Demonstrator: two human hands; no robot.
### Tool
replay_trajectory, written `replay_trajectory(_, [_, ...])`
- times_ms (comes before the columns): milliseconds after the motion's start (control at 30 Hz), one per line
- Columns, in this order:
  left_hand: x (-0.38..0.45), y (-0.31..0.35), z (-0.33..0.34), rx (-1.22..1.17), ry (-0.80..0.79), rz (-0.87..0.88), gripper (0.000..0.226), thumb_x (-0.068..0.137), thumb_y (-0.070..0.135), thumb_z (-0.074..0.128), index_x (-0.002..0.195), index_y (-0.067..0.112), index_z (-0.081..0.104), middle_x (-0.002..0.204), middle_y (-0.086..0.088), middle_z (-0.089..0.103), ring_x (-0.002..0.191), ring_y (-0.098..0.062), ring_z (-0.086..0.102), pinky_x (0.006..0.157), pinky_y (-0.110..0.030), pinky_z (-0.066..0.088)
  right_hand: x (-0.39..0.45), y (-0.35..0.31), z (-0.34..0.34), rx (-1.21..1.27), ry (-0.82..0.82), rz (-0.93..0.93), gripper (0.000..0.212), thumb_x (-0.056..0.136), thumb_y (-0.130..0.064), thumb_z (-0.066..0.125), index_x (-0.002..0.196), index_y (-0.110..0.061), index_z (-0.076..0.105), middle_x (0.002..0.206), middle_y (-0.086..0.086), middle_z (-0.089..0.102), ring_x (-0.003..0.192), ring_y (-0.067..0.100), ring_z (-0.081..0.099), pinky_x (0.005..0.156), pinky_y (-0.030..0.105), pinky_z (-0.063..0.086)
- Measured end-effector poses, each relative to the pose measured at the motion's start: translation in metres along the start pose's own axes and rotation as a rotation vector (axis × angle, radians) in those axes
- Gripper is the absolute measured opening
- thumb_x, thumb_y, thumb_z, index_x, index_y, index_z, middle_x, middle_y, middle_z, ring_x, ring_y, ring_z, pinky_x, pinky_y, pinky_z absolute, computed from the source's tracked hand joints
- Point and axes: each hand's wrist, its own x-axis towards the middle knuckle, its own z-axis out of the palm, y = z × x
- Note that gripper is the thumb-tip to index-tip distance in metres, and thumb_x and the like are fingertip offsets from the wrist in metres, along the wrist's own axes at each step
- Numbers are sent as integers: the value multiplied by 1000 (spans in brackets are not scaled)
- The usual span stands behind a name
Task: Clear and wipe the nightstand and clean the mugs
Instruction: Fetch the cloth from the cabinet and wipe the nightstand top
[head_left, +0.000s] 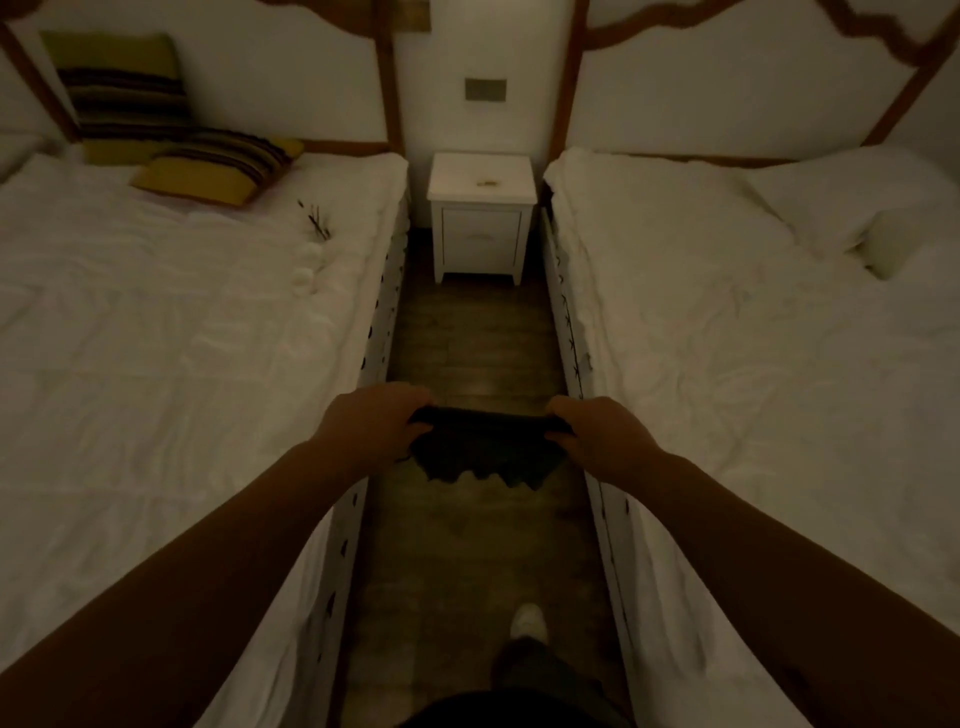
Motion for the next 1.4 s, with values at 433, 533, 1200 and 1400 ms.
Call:
replay_trajectory(433, [247,-59,-53,-109,67,-80,17,98,32,47,108,29,61,96,9,54,87,-12,52,72,-30,40,260,106,-93,24,17,-110,3,94,-21,58,96,-19,58,70,-17,43,62,-4,42,54,13,29])
replay_trajectory(533, [310,-103,-57,-87,69,-71,14,97,31,48,105,28,60,94,8,55,84,-11,52,68,-28,37,332,116,-95,14,35,-120,6,93,-21,59,98,-19,59,72,-14,45,62,-3,42,55,14,30])
replay_trajectory(1200, [714,-273,-138,-167,37,-64,13,91,28,56,80,29,50,69,11,50,63,-10,52,54,-24,38,729,202,-174,129,157,84,13,91,-20,59,103,-16,64,87,1,63,77,17,56,70,26,42])
replay_trajectory(1400, [843,-291,-157,-265,41,-146,25,87,25,61,70,32,44,68,9,52,61,-8,52,51,-23,35,856,267,-214,181,152,88,14,90,-22,61,103,-16,62,103,7,67,94,23,62,79,29,47])
